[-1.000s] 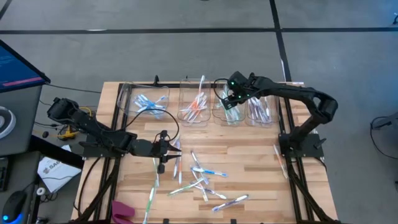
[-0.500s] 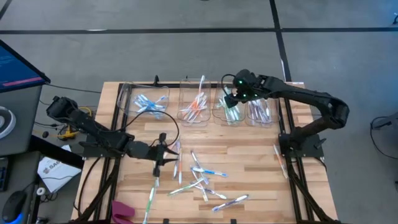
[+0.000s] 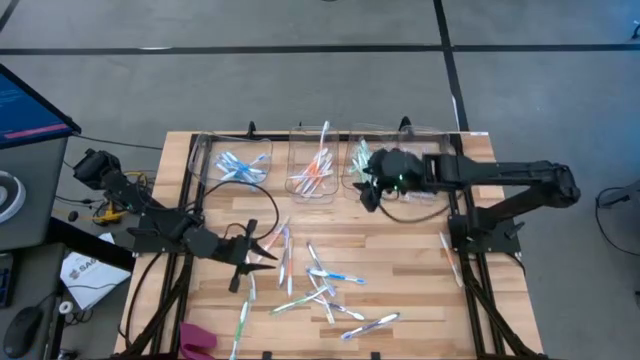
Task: Pick & Place Toothbrushes
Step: Put the orange toothbrush into the middle left transparent bin
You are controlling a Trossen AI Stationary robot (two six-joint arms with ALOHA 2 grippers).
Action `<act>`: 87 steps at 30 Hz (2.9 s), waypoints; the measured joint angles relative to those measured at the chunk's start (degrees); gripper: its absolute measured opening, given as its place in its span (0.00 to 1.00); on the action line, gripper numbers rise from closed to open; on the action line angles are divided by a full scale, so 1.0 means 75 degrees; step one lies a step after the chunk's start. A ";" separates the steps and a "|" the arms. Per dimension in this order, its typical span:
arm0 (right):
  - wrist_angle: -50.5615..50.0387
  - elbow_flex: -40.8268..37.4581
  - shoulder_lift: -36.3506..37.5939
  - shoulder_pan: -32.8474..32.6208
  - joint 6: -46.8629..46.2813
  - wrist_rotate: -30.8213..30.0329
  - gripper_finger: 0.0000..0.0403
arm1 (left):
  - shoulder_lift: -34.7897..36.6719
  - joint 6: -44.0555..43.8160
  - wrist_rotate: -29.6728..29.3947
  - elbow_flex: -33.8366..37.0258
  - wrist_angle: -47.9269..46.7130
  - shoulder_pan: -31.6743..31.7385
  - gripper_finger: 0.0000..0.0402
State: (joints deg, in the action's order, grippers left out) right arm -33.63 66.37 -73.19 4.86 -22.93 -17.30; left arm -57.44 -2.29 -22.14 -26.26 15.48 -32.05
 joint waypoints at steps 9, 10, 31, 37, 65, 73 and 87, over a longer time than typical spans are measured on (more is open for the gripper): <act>0.0474 0.0000 0.0000 -0.2502 -0.0121 -0.3285 0.62 | -0.0002 -0.0555 -0.0007 0.0000 -0.0015 0.0132 0.21; 0.0465 0.0000 0.0000 -0.2800 -0.0127 -0.3657 0.62 | -0.0002 -0.0586 -0.0014 0.0000 -0.0047 0.0176 0.21; 0.0575 -0.1606 -0.0047 -0.6186 -0.2502 -0.6455 0.62 | -0.1211 -0.3376 -0.0868 0.0003 -0.3239 0.1029 0.21; 0.0572 -0.1816 -0.0047 -0.6014 -0.2943 -0.6455 0.62 | -0.1893 -0.3618 -0.0796 0.0003 -0.3221 0.1046 0.21; 0.1175 -0.1827 0.0035 -0.6152 -0.1340 -0.6433 0.62 | -0.2814 -0.5169 -0.0520 0.0003 -0.3245 0.1247 0.24; 0.1242 -0.1827 0.0026 -0.6297 -0.1267 -0.6576 0.62 | -0.2813 -0.5391 -0.0243 0.0003 -0.3257 0.1471 0.38; 0.1230 -0.1827 0.0145 -0.6493 -0.0865 -0.6717 0.62 | -0.2989 -0.5749 -0.0198 0.0003 -0.3234 0.1472 0.49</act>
State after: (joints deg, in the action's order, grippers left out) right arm -24.41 52.66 -72.10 -43.84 -29.41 -67.68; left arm -79.86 -45.41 -23.63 -26.24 -8.78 -21.02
